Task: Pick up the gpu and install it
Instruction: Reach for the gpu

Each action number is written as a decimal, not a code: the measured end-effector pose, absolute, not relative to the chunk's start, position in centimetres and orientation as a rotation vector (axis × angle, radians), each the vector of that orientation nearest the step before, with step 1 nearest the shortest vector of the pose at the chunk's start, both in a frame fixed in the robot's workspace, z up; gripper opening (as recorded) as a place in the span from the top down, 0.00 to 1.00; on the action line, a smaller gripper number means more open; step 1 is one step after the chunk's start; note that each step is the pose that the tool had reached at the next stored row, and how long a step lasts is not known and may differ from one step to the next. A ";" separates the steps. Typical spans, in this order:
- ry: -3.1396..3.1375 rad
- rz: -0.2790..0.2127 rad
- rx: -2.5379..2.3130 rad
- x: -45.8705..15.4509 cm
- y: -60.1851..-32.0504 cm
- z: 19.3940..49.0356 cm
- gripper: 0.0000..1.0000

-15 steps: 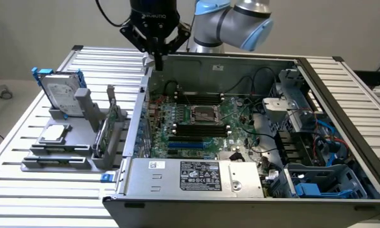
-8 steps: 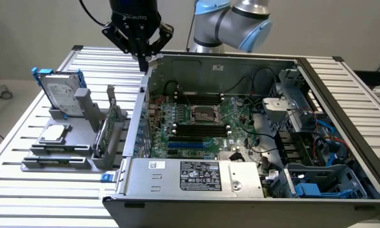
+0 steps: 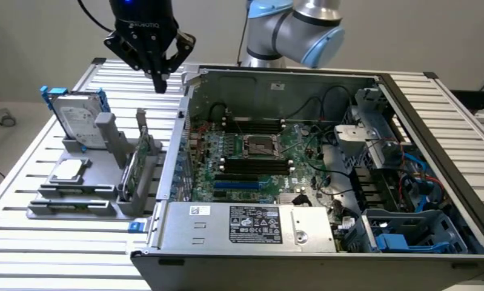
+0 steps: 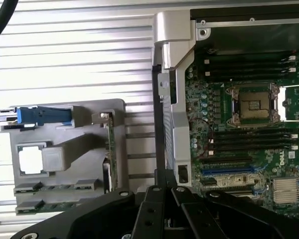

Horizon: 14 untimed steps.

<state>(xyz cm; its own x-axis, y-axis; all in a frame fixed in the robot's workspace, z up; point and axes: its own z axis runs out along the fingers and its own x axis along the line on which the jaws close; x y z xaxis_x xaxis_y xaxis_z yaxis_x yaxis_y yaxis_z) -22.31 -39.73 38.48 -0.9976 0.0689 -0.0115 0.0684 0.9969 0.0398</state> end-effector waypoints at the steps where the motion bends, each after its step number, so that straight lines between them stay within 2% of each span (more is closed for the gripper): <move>1: 3.127 0.061 0.107 -22.8 -39.7 38.4 0.89; 14: 3.134 0.043 0.106 -28.5 -39.7 37.6 0.89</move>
